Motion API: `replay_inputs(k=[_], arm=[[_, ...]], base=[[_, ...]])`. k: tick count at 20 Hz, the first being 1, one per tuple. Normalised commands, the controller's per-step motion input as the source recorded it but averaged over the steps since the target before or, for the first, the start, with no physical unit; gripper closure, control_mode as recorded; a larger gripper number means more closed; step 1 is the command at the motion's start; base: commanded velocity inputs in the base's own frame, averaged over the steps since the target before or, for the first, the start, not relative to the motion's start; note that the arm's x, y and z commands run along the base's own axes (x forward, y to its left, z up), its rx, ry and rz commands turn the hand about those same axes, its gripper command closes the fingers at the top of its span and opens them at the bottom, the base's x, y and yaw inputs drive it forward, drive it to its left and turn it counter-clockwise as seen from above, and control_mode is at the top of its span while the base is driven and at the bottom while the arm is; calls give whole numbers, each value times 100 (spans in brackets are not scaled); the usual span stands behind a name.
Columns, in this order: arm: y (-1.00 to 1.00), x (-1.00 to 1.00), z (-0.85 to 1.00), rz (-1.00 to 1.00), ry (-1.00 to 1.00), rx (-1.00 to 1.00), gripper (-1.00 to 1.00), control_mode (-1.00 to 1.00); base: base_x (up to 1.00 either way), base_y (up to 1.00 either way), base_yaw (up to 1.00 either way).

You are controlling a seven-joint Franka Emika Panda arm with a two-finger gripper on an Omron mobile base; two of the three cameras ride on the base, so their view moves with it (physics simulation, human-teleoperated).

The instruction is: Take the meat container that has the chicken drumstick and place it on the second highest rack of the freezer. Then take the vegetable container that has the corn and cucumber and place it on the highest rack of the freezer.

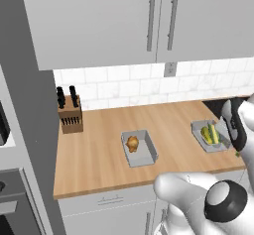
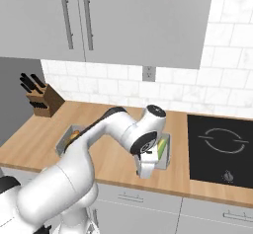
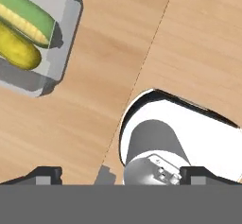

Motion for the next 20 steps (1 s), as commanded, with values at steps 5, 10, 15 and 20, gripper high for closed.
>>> replay_inputs(k=[5, 10, 15, 20], arm=[[-45, 17, -27, -25, 7, 9, -100, -100], [-35, 37, -16, -6, 3, 3, -100, -100], [-36, 48, -9, -1, 3, 2, -100, -100], [-30, 26, -5, 0, 1, 4, -100, -100]], base=[[0, 0, 0], [0, 0, 0], [0, 0, 0], [0, 0, 0]])
